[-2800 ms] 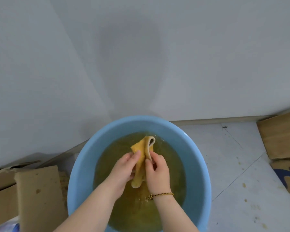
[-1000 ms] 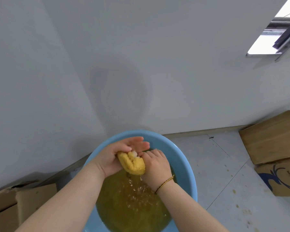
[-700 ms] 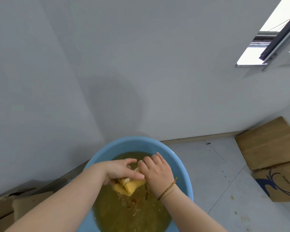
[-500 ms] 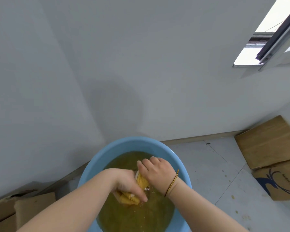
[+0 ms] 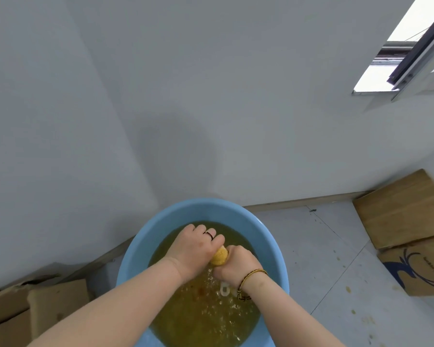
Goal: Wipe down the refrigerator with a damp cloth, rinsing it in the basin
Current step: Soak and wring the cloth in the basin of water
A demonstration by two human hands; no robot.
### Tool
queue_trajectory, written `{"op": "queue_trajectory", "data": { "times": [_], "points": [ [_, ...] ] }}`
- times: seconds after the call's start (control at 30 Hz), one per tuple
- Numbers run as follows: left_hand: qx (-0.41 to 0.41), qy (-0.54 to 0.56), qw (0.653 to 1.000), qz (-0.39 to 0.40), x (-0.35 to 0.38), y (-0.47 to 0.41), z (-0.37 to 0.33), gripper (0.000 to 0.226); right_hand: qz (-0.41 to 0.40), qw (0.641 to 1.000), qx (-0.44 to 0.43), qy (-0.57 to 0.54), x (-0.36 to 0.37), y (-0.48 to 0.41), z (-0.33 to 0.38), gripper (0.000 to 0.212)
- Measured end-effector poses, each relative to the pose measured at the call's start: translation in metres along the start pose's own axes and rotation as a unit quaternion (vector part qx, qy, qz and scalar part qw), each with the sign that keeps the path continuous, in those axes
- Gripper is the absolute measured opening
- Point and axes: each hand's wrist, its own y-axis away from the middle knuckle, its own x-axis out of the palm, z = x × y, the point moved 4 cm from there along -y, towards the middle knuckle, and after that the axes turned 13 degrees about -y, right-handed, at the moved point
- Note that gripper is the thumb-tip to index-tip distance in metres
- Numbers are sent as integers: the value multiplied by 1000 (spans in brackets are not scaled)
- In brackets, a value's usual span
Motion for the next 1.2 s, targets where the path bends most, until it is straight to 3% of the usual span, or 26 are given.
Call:
{"op": "queue_trajectory", "data": {
  "times": [0.07,0.13,0.17,0.2,0.27,0.3,0.37,0.5,0.57,0.63,0.7,0.77,0.87,0.93,1.03,1.2],
  "points": [
    [-125,38,989,62,9,4,0,67,-46,996,-15,74,-3,2,-1,14],
    [-286,217,921,152,5,19,1,92,-119,981,-44,149,-7,6,2,13],
    [-363,366,845,142,2,25,-2,100,-166,966,-64,186,-9,9,2,17],
    [-420,538,721,119,7,29,-6,105,-226,942,-99,228,-11,12,3,27],
    [-466,775,418,92,13,32,-19,101,-299,906,-172,244,-8,16,2,46],
    [-478,811,323,96,15,31,-22,97,-317,887,-226,249,-3,19,5,47],
    [-501,832,211,110,16,33,-19,81,-318,858,-311,256,11,25,7,41],
    [-461,875,98,116,16,36,-19,28,-289,793,-476,247,15,32,14,10],
    [-427,897,86,69,14,32,-16,15,-301,786,-488,231,10,28,14,15],
    [-413,904,113,-2,11,23,-8,15,-327,844,-417,87,2,24,13,25],
    [-400,895,192,-53,5,11,-1,24,-329,899,-252,-140,-2,27,13,27],
    [-389,866,303,-82,-4,7,7,30,-221,918,-91,-316,11,24,15,32],
    [-369,813,440,-101,-11,3,16,32,-117,928,-53,-350,14,12,19,25],
    [-339,797,489,-101,-18,0,20,34,-78,947,-56,-306,10,6,24,26],
    [-300,804,507,-82,-22,-8,22,35,-13,947,-34,-318,8,4,29,29],
    [-248,828,502,-30,-18,-9,23,20,83,892,46,-443,18,7,19,32]
  ]
}}
